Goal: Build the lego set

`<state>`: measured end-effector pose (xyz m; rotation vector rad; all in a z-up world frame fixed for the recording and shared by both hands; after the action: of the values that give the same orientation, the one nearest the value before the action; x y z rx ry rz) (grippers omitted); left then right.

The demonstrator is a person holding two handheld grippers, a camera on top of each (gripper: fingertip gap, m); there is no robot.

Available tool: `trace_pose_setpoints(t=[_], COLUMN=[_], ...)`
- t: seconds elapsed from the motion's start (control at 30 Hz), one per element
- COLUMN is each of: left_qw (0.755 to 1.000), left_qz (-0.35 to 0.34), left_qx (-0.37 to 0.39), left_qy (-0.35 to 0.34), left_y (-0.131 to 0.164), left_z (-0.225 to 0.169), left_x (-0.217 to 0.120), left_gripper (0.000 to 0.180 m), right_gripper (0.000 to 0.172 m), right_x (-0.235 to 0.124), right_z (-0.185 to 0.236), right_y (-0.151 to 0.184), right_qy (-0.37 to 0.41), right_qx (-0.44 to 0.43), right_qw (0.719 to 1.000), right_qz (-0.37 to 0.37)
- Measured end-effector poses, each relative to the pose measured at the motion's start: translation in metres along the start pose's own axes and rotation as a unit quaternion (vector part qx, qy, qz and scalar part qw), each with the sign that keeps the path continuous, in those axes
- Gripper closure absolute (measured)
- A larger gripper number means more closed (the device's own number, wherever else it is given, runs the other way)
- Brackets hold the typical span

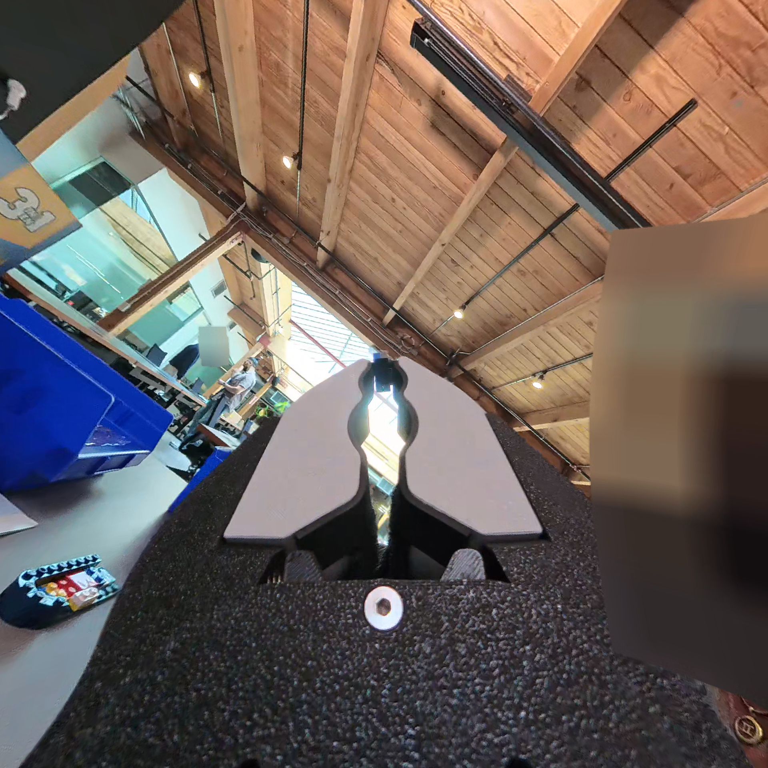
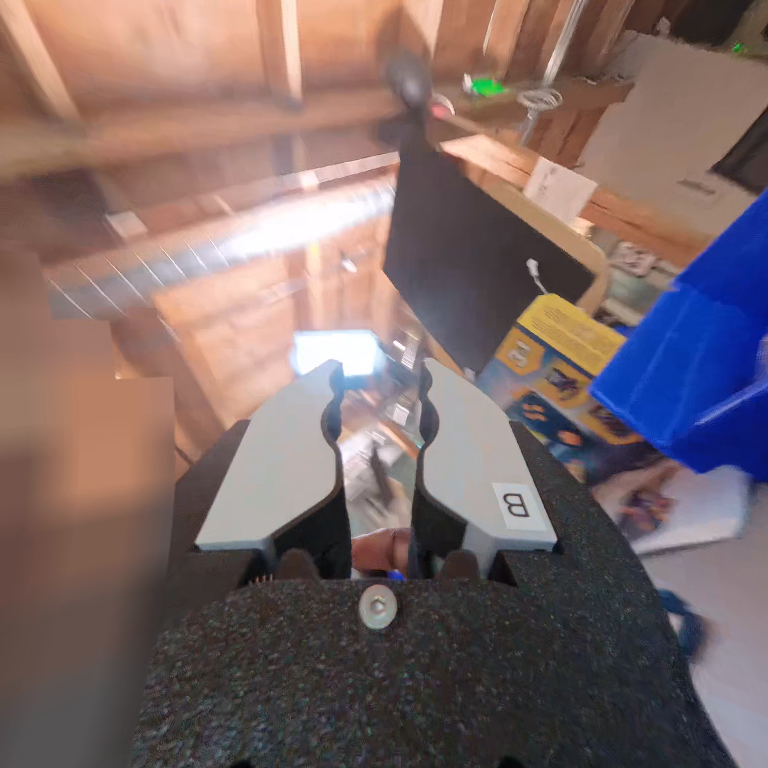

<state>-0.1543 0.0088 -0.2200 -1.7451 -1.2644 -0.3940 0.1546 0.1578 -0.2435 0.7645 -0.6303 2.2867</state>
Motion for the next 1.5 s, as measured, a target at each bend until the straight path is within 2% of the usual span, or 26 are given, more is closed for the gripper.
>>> trace_pose_setpoints(t=[0.07, 0.13, 0.3, 0.47, 0.7, 0.97, 1.07, 1.17, 1.27, 1.33, 1.37, 1.43, 1.47, 1.5], left_qw=[1.0, 1.0, 0.999, 0.998, 0.997, 0.99, 0.992, 0.993, 0.992, 0.991, 0.991, 0.992, 0.993, 0.993], left_qz=[0.011, 0.028, 0.046, 0.061, 0.074, 0.125, 0.108, 0.043, 0.014, 0.015, 0.016, 0.016, 0.014, 0.011], left_qx=[-0.004, -0.008, -0.02, -0.004, -0.012, 0.044, 0.051, 0.076, 0.081, 0.083, 0.081, 0.076, 0.073, 0.071], left_qy=[0.0, 0.009, 0.014, -0.014, -0.03, -0.048, -0.049, -0.076, -0.096, -0.103, -0.102, -0.098, -0.097, -0.095], left_y=[0.003, 0.007, 0.012, 0.01, 0.012, 0.015, 0.007, -0.011, -0.021, -0.021, -0.021, -0.02, -0.021, -0.022], left_z=[0.001, 0.001, 0.002, 0.003, 0.006, 0.003, 0.002, 0.0, 0.001, 0.002, 0.002, 0.002, 0.003, 0.003], left_x=[0.001, 0.004, 0.007, 0.005, 0.005, 0.009, 0.006, -0.004, -0.012, -0.012, -0.012, -0.012, -0.013, -0.013], left_gripper=[0.172, 0.172, 0.172, 0.172, 0.173, 0.173, 0.173, 0.173, 0.173, 0.173, 0.173, 0.173, 0.173, 0.173], right_gripper=[0.143, 0.148, 0.152, 0.153, 0.166, 0.172, 0.172, 0.172, 0.171, 0.171, 0.17, 0.164, 0.164, 0.165], right_x=[-0.008, -0.013, -0.005, -0.005, -0.002, 0.002, 0.007, 0.017, 0.027, 0.029, 0.027, 0.02, 0.017, 0.016], right_z=[-0.008, -0.011, -0.004, -0.006, -0.003, 0.002, 0.007, 0.014, 0.018, 0.02, 0.019, 0.013, 0.01, 0.009], right_y=[-0.01, -0.014, -0.008, -0.007, -0.003, 0.0, 0.006, 0.024, 0.061, 0.096, 0.116, 0.153, 0.167, 0.177], right_qy=[-0.062, -0.082, -0.071, -0.072, -0.077, -0.095, -0.089, -0.07, -0.045, -0.043, -0.038, -0.025, -0.014, -0.004], right_qx=[0.117, 0.149, 0.093, 0.104, 0.082, 0.057, 0.024, -0.049, -0.142, -0.194, -0.229, -0.318, -0.362, -0.399], right_qw=[0.989, 0.981, 0.993, 0.991, 0.994, 0.994, 0.994, 0.983, 0.935, 0.873, 0.826, 0.703, 0.647, 0.609], right_qz=[-0.066, -0.098, -0.031, -0.035, -0.014, 0.011, 0.056, 0.161, 0.323, 0.446, 0.513, 0.636, 0.671, 0.686])
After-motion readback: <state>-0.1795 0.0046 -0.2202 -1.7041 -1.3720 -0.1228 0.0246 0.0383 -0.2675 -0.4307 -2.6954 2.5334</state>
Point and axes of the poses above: each gripper's, where its closed fingertips meet, x out along the fingers, y out of its underside, z = x × y across the jaws, the point moved 10 cm from there along -x, back along the fingers, and after that the axes turned 7 degrees about x, right-handed, at the moved point
